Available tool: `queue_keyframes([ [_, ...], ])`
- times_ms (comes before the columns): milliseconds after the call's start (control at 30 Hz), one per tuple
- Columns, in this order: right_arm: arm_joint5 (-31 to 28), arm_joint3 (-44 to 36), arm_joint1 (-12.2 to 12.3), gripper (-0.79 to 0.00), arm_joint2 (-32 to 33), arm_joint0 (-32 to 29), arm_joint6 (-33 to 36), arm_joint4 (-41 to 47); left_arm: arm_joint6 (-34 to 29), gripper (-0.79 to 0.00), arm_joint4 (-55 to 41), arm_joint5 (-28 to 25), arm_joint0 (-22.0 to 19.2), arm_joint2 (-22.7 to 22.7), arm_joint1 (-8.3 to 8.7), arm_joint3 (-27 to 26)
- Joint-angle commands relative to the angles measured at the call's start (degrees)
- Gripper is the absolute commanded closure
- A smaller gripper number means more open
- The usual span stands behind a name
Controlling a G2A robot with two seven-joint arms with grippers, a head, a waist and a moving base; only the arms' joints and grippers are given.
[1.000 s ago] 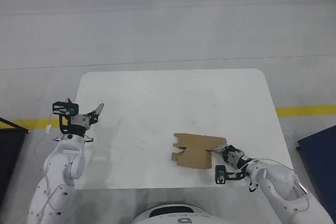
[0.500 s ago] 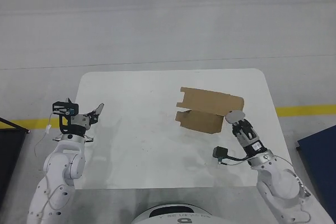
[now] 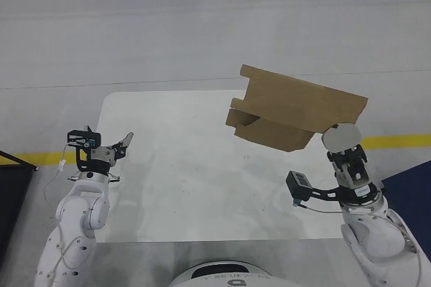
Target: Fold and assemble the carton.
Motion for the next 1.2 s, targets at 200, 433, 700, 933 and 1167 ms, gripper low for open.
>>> queue_keyframes([
  [200, -0.04, 0.01, 0.02, 0.000, 0.04, 0.03, 0.00, 0.00, 0.00, -0.785, 0.00, 0.00, 0.00, 0.00, 0.00, 0.00],
  [433, -4.42, 1.29, 0.04, 0.000, -4.97, 1.73, -6.62, 15.44, 0.00, -0.785, 0.00, 0.00, 0.00, 0.00, 0.00, 0.00],
  [700, -29.19, 8.47, -0.35, 0.000, -14.46, 13.34, -22.01, 51.01, 0.00, -0.785, 0.00, 0.00, 0.00, 0.00, 0.00, 0.00],
  [933, -48.86, 12.73, -1.44, 0.000, -19.77, 20.01, -28.58, 79.74, 0.00, -0.785, 0.00, 0.00, 0.00, 0.00, 0.00, 0.00],
  [1167, -64.12, 13.02, -2.15, 0.000, -23.56, 22.64, -30.22, 98.34, 0.00, -0.785, 0.00, 0.00, 0.00, 0.00, 0.00, 0.00],
])
